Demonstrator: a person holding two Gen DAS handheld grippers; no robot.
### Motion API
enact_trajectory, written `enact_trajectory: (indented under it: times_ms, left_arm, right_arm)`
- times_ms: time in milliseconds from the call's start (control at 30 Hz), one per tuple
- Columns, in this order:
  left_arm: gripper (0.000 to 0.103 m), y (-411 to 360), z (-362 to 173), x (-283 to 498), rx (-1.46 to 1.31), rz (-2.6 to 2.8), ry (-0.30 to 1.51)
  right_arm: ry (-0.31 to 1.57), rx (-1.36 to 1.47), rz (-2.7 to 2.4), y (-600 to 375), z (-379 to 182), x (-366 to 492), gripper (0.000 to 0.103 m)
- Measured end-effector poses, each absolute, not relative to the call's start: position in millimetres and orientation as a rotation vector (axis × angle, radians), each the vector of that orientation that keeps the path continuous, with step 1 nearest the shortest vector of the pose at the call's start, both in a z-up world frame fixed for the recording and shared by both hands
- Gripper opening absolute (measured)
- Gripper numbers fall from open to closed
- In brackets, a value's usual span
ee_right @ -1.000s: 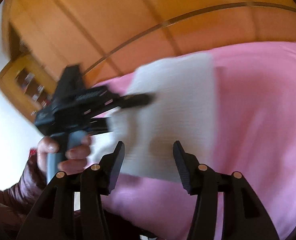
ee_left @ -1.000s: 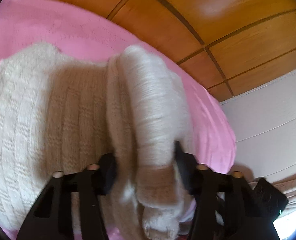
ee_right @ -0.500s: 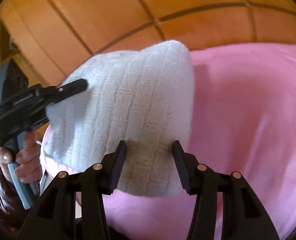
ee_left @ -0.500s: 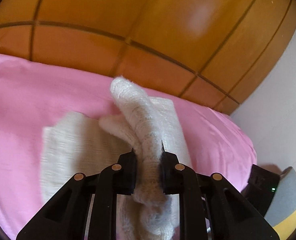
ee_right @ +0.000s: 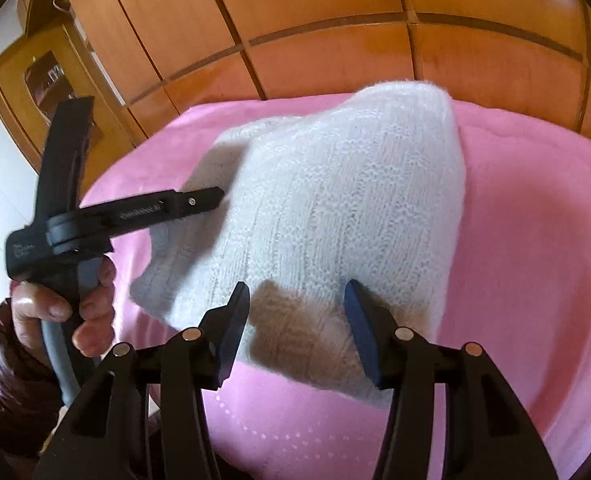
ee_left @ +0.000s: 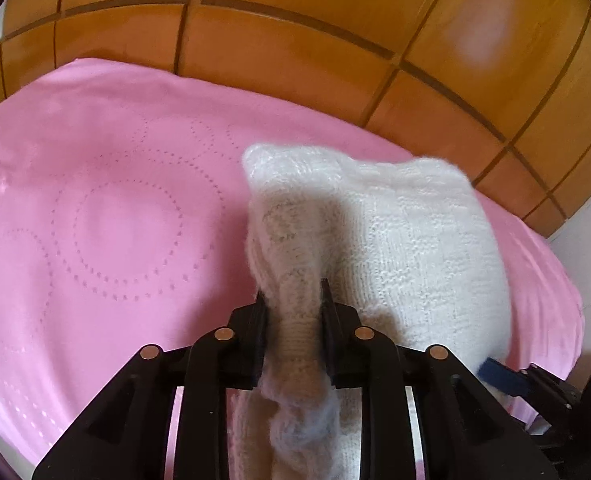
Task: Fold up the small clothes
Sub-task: 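Grasp the folded sweater edge with the left gripper and fold it over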
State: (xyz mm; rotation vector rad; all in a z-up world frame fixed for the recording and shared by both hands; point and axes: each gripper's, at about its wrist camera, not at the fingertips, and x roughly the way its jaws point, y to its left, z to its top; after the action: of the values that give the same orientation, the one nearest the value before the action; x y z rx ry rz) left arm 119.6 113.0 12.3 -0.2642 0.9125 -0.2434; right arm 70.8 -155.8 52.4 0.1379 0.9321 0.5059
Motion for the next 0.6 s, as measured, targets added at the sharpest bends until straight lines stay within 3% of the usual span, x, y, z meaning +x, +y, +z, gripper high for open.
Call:
enact_trajectory:
  times_ms: [200, 300, 333, 367, 433, 600]
  left_arm:
    - [0.027, 115.3, 33.6, 111.8, -0.275, -0.23, 0.854]
    - [0.027, 111.2, 36.4, 105.7, -0.242, -0.215, 0.847]
    - [0.033, 110.3, 37.7, 102.8, -0.228, -0.2, 0.842]
    - [0.047, 110.4, 38.8, 100.3, -0.226, -0.188, 0.837]
    - [0.056, 110.6, 42.2, 96.1, -0.256, -0.185, 0.821]
    - [0.056, 101.7, 47.0, 89.2, -0.213, -0.169, 0.795]
  right_arm:
    - [0.951, 0.161, 0.498, -172.5, 62.8, 65.0, 0.05]
    - [0.911, 0.168, 0.485, -172.8, 80.0, 74.2, 0.057]
    - [0.896, 0.163, 0.475, -173.6, 85.2, 77.6, 0.057]
    - [0.887, 0.16, 0.467, -174.2, 88.6, 80.8, 0.057]
    - [0.871, 0.152, 0.438, -176.5, 94.6, 91.3, 0.057]
    - [0.865, 0.124, 0.353, -172.2, 94.8, 126.5, 0.057]
